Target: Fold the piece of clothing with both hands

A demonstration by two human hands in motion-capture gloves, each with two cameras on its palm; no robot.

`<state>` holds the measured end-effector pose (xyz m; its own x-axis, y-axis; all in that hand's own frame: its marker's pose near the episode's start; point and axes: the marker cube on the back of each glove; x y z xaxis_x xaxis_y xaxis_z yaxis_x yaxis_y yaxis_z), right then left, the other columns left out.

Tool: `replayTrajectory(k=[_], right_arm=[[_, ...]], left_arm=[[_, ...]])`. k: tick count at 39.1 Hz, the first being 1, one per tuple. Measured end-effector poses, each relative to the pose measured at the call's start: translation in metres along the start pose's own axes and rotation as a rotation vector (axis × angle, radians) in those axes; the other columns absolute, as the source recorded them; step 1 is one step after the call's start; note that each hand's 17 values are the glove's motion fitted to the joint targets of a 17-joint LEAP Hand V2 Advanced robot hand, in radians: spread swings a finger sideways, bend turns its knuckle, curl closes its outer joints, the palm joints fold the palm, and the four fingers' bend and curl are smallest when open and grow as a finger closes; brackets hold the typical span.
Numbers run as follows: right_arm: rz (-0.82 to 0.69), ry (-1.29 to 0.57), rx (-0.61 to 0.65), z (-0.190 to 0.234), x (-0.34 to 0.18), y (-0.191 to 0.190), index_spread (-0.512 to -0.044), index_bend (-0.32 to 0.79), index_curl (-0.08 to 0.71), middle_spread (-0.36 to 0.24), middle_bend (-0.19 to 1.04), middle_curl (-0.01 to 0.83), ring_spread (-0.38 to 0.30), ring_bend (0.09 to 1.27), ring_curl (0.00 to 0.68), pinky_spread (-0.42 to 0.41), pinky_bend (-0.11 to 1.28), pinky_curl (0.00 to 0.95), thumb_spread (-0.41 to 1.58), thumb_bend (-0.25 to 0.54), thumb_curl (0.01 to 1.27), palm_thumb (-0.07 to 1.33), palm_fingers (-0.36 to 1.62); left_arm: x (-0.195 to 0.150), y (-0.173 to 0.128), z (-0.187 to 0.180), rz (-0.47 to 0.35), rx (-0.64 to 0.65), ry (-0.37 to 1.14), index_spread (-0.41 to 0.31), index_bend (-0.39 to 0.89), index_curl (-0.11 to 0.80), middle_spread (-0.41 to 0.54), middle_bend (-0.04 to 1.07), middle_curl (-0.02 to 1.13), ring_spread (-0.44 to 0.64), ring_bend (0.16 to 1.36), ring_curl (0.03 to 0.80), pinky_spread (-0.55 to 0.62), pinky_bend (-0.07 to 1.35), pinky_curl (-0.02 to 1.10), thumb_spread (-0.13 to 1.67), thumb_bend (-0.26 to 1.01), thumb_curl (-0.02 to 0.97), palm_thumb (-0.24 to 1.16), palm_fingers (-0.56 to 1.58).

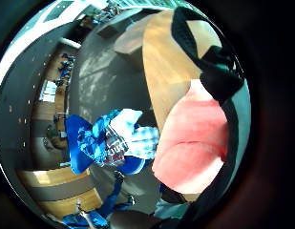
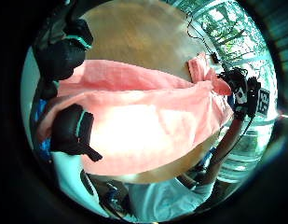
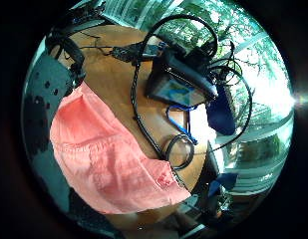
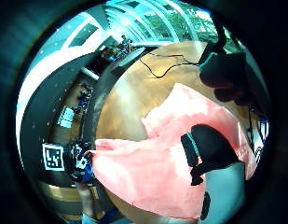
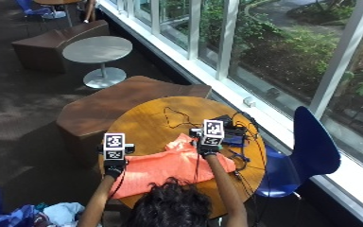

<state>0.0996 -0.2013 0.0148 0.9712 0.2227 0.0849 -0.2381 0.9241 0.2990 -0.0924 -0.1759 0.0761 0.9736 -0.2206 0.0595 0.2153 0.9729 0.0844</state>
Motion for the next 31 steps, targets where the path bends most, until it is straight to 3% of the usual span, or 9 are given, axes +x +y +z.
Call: replayTrajectory(k=[4,8,11,12,16,19,22,26,31], right_arm=[[0.104,0.004,0.056,-0.014,0.037,0.044,-0.353,0.15,0.342,-0.298,0.39,0.442,-0.292,0.60,0.408,-0.251,0.50,0.376,0.97,-0.017,0.40,0.84,1.10],[0.245,0.042,0.026,-0.026,0.068,0.090,-0.352,0.16,0.351,-0.293,0.34,0.431,-0.300,0.53,0.388,-0.227,0.48,0.371,0.97,-0.025,0.40,0.83,1.10],[0.370,0.105,-0.046,-0.023,0.088,0.117,-0.346,0.16,0.354,-0.279,0.28,0.417,-0.276,0.49,0.377,-0.187,0.46,0.367,0.99,-0.036,0.40,0.80,1.04],[0.411,0.128,-0.072,-0.020,0.094,0.124,-0.339,0.10,0.336,-0.253,0.24,0.407,-0.247,0.48,0.376,-0.174,0.49,0.376,1.02,-0.059,0.39,0.75,0.97],[0.523,0.213,-0.167,-0.004,0.109,0.139,-0.324,0.05,0.310,-0.198,0.18,0.396,-0.200,0.48,0.383,-0.146,0.56,0.394,1.07,-0.065,0.37,0.64,0.90],[0.570,0.262,-0.217,0.007,0.113,0.142,-0.303,-0.08,0.231,-0.144,0.13,0.373,-0.185,0.59,0.404,-0.209,0.70,0.418,1.12,-0.087,0.33,0.49,0.95],[0.594,0.250,-0.231,0.015,0.112,0.141,-0.298,-0.20,0.126,-0.160,0.23,0.398,-0.213,0.74,0.429,-0.251,0.82,0.435,1.14,-0.098,0.30,0.35,1.10],[0.613,0.113,-0.182,0.027,0.106,0.135,-0.288,-0.17,0.052,-0.171,0.40,0.458,-0.221,0.83,0.466,-0.279,0.86,0.459,1.16,-0.068,0.28,0.26,1.15],[0.625,-0.040,-0.077,0.031,0.108,0.128,-0.288,0.02,0.058,-0.190,0.43,0.487,-0.230,0.83,0.472,-0.306,0.84,0.455,1.17,0.048,0.33,0.47,1.16]], left_arm=[[-0.003,0.026,-0.012,-0.009,0.132,-0.034,-0.277,0.10,0.399,-0.319,0.36,0.48,-0.38,0.74,0.429,-0.18,0.24,0.40,1.07,-0.04,0.403,0.75,0.99],[0.003,0.051,-0.013,0.007,0.178,0.005,-0.265,0.12,0.389,-0.302,0.31,0.47,-0.36,0.68,0.413,-0.15,0.24,0.41,1.05,-0.05,0.397,0.70,0.97],[0.009,0.073,-0.009,0.017,0.115,0.038,-0.260,0.13,0.384,-0.296,0.28,0.46,-0.35,0.65,0.403,-0.14,0.23,0.41,1.05,-0.05,0.389,0.66,0.96],[0.013,0.081,-0.005,0.020,0.079,0.051,-0.258,0.13,0.383,-0.295,0.28,0.46,-0.35,0.64,0.399,-0.13,0.23,0.41,1.06,-0.06,0.382,0.63,0.96],[0.024,0.096,0.021,0.035,-0.057,0.072,-0.254,0.13,0.376,-0.286,0.26,0.45,-0.33,0.60,0.389,-0.12,0.21,0.41,1.10,-0.05,0.364,0.56,0.97],[0.030,0.099,0.044,0.059,-0.147,0.072,-0.242,0.16,0.384,-0.242,0.17,0.44,-0.25,0.52,0.381,-0.09,0.27,0.44,1.15,-0.05,0.337,0.48,0.84],[0.032,0.097,0.062,0.073,-0.198,0.094,-0.196,0.10,0.371,-0.142,0.11,0.43,-0.13,0.47,0.389,-0.03,0.35,0.48,1.21,-0.08,0.290,0.33,0.54],[0.035,0.089,0.082,0.093,-0.251,0.150,-0.162,0.10,0.353,-0.042,0.09,0.39,0.01,0.47,0.374,0.04,0.42,0.49,1.26,-0.07,0.241,0.17,0.38],[0.045,0.081,0.086,0.117,-0.267,0.181,-0.137,0.10,0.322,0.048,0.14,0.35,0.18,0.49,0.354,0.18,0.45,0.49,1.28,-0.07,0.191,-0.02,0.17]])
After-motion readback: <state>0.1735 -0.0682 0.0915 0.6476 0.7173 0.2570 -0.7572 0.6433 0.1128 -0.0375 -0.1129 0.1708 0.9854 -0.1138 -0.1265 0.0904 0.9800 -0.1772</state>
